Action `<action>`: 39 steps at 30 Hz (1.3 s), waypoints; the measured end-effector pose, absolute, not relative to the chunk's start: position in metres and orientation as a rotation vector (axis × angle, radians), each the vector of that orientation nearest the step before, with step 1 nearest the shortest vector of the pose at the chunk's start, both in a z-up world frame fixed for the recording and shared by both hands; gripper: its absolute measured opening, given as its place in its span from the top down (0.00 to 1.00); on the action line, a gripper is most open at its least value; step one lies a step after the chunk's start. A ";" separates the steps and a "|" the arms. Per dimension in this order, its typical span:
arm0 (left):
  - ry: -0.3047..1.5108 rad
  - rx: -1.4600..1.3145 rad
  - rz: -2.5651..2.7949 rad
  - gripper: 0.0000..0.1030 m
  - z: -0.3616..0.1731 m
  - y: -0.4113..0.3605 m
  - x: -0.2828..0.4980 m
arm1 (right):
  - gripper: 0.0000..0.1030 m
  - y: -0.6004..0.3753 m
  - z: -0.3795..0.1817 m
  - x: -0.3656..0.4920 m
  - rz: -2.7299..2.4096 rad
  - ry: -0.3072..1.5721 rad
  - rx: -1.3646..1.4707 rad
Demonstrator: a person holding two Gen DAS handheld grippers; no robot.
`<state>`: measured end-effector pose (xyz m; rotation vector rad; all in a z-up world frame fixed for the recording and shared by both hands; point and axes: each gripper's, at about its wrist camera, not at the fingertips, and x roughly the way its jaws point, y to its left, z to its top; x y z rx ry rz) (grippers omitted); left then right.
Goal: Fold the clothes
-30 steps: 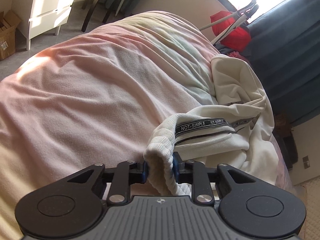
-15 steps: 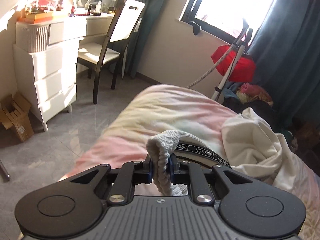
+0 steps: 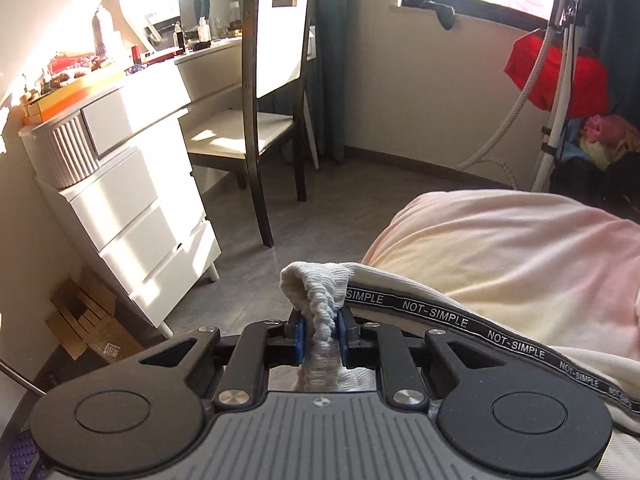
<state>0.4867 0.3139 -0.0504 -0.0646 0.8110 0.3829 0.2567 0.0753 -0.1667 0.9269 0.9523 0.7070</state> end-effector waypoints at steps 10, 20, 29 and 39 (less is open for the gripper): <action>0.843 0.048 0.372 0.50 -0.058 0.301 0.461 | 0.19 0.066 -0.141 0.245 0.742 0.891 0.773; 0.635 0.010 0.179 0.17 0.001 0.209 0.292 | 0.13 -0.042 -0.048 0.151 0.575 0.595 0.468; 0.529 -0.095 -0.009 0.17 0.015 0.091 0.137 | 0.13 -0.192 0.021 0.088 0.337 0.365 0.275; 0.577 0.001 -0.170 0.13 0.000 0.013 0.106 | 0.13 -0.267 -0.001 0.070 0.265 0.363 0.332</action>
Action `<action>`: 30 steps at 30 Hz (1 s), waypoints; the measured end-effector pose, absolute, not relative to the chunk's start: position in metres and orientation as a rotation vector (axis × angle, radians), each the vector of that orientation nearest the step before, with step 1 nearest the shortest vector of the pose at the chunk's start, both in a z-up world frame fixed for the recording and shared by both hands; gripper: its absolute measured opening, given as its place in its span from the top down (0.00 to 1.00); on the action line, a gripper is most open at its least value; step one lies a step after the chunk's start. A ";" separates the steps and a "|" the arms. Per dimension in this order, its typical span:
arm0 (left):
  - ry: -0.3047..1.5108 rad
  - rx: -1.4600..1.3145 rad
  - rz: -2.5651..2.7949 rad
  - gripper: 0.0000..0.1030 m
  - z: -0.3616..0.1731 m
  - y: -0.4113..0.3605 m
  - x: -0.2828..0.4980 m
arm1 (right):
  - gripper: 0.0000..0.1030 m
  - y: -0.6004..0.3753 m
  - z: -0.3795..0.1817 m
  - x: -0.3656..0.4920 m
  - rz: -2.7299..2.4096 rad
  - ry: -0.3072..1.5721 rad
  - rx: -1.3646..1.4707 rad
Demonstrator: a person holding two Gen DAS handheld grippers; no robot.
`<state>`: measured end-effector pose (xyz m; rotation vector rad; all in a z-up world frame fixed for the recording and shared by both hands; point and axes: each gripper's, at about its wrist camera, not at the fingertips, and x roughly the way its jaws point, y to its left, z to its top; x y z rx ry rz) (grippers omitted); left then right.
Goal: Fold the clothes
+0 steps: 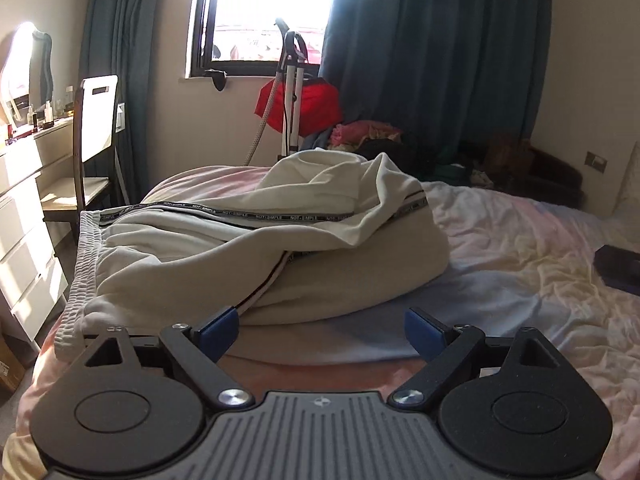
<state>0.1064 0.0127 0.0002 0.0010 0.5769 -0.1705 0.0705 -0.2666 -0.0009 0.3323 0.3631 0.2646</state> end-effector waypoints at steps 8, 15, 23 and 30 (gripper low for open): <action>0.624 0.013 -0.199 0.21 -0.018 -0.015 0.237 | 0.13 -0.312 -0.003 0.073 0.140 0.318 0.426; 0.633 -0.078 -0.295 0.29 -0.031 -0.073 0.353 | 0.13 -0.352 -0.021 0.105 -0.106 0.238 0.278; 0.696 -0.077 -0.191 0.60 -0.046 -0.135 0.471 | 0.13 -0.368 -0.068 0.143 -0.129 0.301 0.444; 0.648 0.098 -0.280 0.97 -0.021 -0.176 0.436 | 0.13 -0.379 -0.080 0.152 -0.163 0.324 0.478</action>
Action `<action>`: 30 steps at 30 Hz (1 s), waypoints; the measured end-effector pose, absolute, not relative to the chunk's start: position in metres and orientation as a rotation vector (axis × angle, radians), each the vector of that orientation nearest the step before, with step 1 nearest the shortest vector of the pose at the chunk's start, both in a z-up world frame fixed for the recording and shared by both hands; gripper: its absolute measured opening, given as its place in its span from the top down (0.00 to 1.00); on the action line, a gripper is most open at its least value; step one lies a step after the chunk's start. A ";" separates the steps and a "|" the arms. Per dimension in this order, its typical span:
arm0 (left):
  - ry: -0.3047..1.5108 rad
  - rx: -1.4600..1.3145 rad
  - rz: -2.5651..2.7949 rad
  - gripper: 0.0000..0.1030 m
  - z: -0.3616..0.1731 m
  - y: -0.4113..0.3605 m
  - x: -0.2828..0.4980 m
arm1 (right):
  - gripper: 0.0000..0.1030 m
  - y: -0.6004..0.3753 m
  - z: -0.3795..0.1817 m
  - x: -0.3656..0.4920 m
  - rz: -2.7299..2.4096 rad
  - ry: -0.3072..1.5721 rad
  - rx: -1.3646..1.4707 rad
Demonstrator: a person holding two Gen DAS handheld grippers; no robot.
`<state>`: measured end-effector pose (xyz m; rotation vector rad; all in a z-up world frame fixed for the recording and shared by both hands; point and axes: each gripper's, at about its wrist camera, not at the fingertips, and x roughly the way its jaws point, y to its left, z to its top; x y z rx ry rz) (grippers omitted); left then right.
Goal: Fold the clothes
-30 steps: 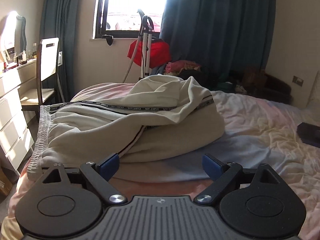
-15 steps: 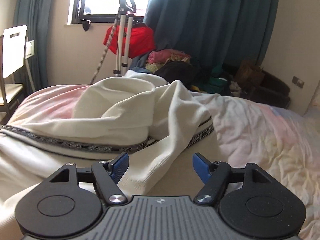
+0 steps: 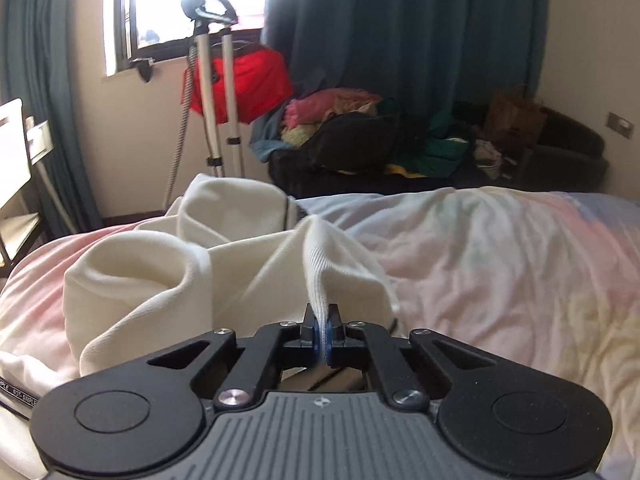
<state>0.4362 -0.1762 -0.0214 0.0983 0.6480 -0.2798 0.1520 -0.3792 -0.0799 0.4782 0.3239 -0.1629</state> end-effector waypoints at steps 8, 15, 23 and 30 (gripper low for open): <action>0.678 0.011 -0.542 0.98 0.017 -0.153 0.281 | 0.13 -0.378 -0.063 0.123 -0.115 0.309 0.491; 0.786 0.057 -0.603 0.98 -0.032 -0.128 0.179 | 0.13 -0.353 -0.050 0.096 -0.022 0.311 0.407; 0.741 -0.045 -0.574 0.89 -0.085 -0.090 0.157 | 0.13 -0.317 -0.075 0.099 0.037 0.401 0.383; 0.603 -0.054 -0.517 0.60 -0.041 -0.047 0.126 | 0.14 -0.311 -0.067 0.093 0.048 0.374 0.443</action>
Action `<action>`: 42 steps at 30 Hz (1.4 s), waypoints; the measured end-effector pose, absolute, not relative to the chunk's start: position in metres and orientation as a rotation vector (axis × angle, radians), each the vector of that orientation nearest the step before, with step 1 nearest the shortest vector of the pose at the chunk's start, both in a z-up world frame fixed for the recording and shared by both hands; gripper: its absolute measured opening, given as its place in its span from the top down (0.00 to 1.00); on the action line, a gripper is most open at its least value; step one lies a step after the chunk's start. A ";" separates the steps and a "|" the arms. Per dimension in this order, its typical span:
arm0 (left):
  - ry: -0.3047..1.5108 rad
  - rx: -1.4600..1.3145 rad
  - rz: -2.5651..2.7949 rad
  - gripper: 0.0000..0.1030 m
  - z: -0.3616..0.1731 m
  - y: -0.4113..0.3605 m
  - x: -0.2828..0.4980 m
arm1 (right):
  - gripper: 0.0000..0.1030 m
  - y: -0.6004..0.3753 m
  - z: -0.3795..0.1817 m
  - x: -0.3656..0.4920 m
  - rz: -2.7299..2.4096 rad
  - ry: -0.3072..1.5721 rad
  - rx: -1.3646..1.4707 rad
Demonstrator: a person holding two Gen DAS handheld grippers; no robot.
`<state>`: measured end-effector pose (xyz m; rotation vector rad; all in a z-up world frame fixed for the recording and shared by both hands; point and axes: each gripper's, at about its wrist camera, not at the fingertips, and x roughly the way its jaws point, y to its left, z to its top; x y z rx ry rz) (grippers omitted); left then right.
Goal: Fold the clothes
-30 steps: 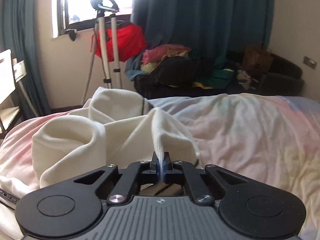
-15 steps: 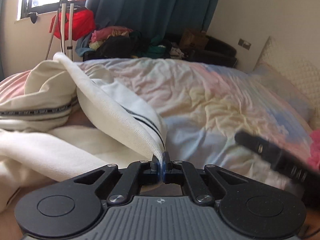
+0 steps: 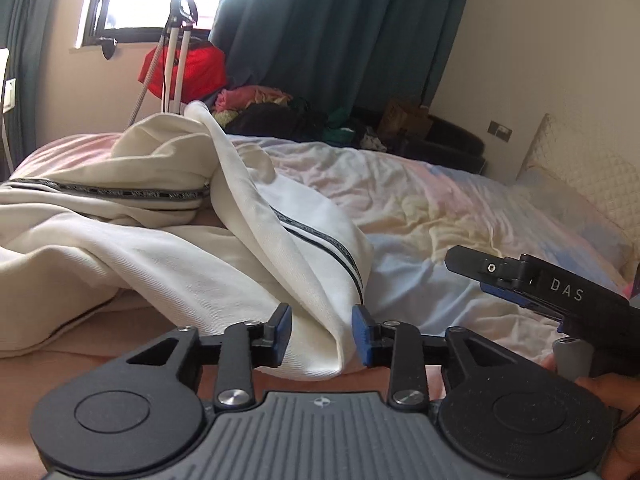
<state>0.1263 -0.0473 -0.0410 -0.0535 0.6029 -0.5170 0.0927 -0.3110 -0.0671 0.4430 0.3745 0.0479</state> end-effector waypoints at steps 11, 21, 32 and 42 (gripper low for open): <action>0.468 -0.134 -0.407 0.19 -0.020 0.006 0.114 | 0.13 -0.253 -0.027 0.190 0.158 0.488 0.246; 0.486 -0.258 -0.305 0.11 -0.056 0.042 0.146 | 0.27 -0.151 -0.011 0.428 0.125 0.560 0.115; 0.643 -0.388 -0.344 0.21 -0.101 0.066 0.184 | 0.95 -0.160 -0.042 0.503 -0.138 0.640 0.136; 0.580 -0.354 -0.358 0.21 -0.080 0.059 0.143 | 0.95 -0.349 0.007 0.323 -0.418 0.495 0.298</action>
